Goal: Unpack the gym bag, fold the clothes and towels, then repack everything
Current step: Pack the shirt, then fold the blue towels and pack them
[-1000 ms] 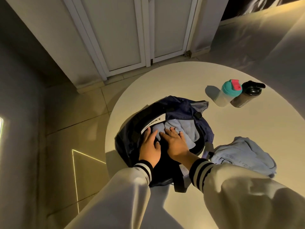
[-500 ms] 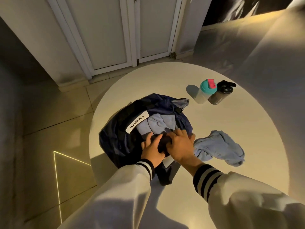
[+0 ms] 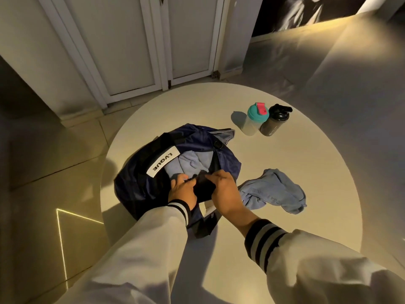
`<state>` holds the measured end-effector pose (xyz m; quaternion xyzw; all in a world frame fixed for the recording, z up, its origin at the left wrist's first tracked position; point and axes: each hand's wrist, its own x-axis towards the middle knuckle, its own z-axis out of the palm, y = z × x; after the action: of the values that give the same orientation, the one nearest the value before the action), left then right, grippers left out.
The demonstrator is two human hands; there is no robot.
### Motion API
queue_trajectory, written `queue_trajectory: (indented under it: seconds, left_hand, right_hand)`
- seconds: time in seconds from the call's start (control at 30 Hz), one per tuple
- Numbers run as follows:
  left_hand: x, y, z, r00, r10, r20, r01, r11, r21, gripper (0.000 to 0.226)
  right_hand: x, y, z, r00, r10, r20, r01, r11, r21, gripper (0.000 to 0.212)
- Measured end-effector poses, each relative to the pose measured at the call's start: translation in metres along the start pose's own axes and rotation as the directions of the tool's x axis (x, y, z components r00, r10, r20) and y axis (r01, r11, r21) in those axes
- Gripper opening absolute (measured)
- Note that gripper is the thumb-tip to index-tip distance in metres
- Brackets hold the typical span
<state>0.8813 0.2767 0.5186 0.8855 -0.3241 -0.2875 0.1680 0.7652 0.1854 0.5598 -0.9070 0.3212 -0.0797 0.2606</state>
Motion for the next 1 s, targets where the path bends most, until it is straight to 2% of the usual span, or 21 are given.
queue_trajectory:
  seconds: [0.1, 0.17, 0.27, 0.33, 0.4, 0.5, 0.6, 0.77, 0.9, 1.0]
  left_hand:
    - [0.002, 0.005, -0.011, 0.999, -0.012, 0.034, 0.010, 0.997, 0.082, 0.042]
    - [0.005, 0.008, -0.012, 1.000, 0.010, -0.023, -0.010, 1.000, 0.025, 0.031]
    - [0.017, 0.012, -0.011, 0.981, 0.105, -0.166, -0.127, 0.984, -0.124, 0.026]
    - [0.029, 0.018, -0.012, 0.973, 0.149, -0.179, -0.178, 0.971, -0.157, 0.036]
    - [0.043, 0.022, -0.014, 0.984, 0.161, -0.079, -0.165, 0.985, -0.041, 0.058]
    - [0.060, 0.021, -0.018, 0.990, 0.081, 0.114, -0.103, 0.973, 0.205, 0.084]
    - [0.072, 0.023, -0.021, 0.979, -0.026, 0.202, -0.027, 0.966, 0.255, 0.095]
    - [0.083, 0.021, -0.024, 0.982, -0.108, 0.155, 0.068, 0.968, 0.242, 0.096]
    - [0.073, 0.021, -0.012, 0.998, -0.022, 0.054, 0.012, 0.983, 0.181, 0.092]
    - [0.058, 0.019, 0.002, 0.995, 0.100, -0.009, -0.099, 0.994, 0.038, 0.081]
  right_hand:
    - [0.002, 0.003, -0.004, 0.999, 0.017, 0.043, -0.016, 0.999, -0.029, 0.060]
    - [0.006, 0.005, -0.007, 0.996, 0.010, 0.090, -0.009, 1.000, -0.016, 0.054]
    - [0.020, 0.006, -0.009, 0.994, 0.011, 0.106, -0.015, 0.999, 0.032, 0.057]
    - [0.029, 0.008, -0.009, 0.995, 0.029, 0.095, -0.034, 0.998, 0.052, 0.056]
    - [0.039, 0.012, -0.006, 0.992, 0.034, 0.119, -0.042, 0.997, 0.070, 0.055]
    - [0.049, 0.015, -0.001, 0.990, 0.021, 0.136, -0.036, 0.994, 0.105, 0.050]
    - [0.052, 0.016, 0.005, 0.996, 0.035, 0.079, -0.046, 0.990, 0.131, 0.049]
    - [0.061, 0.019, 0.015, 0.994, 0.048, 0.094, -0.062, 0.986, 0.152, 0.059]
    - [0.064, 0.018, 0.013, 0.992, 0.029, 0.123, -0.052, 0.981, 0.188, 0.055]
    - [0.060, 0.025, 0.011, 0.989, 0.021, 0.146, -0.051, 0.978, 0.203, 0.055]
